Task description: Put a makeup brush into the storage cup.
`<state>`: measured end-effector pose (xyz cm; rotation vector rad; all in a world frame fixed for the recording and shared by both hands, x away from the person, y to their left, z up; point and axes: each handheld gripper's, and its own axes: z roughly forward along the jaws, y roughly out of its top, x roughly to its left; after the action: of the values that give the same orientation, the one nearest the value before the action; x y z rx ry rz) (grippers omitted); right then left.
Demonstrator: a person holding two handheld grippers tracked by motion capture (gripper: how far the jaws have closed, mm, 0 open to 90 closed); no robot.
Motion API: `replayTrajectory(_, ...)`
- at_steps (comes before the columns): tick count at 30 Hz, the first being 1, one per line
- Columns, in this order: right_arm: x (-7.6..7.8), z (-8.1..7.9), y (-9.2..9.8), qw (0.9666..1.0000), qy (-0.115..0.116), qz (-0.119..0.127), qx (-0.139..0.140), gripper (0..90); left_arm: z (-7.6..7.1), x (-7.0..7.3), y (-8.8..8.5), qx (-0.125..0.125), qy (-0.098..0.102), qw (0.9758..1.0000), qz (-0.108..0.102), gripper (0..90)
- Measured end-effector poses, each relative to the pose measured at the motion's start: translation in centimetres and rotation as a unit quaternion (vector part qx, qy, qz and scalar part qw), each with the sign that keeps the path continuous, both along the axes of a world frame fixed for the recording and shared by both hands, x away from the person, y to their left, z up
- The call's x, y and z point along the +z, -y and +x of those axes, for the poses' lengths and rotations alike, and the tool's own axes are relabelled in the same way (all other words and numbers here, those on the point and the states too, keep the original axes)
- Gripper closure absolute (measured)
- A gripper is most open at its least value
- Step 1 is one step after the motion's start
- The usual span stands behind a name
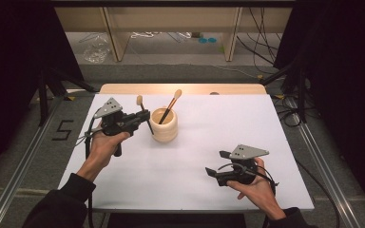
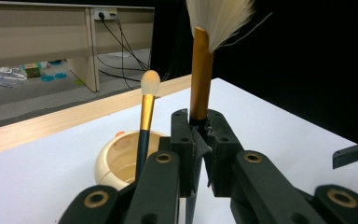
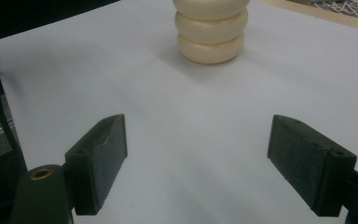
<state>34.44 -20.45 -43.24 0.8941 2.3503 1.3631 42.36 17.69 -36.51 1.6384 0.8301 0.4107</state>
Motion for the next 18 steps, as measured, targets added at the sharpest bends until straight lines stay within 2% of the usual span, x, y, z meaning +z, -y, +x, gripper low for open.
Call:
replayTrajectory(5,-0.1,0.0,0.0,1.0,0.0,-0.003,0.002,20.9,0.7,0.5,0.2,-0.001,0.005,1.0,0.007,83.2)
replayTrajectory(18,-0.2,0.0,-0.2,1.0,-0.001,-0.004,0.002,21.0,3.1,1.0,1.0,0.006,0.0,0.9998,0.018,83.2)
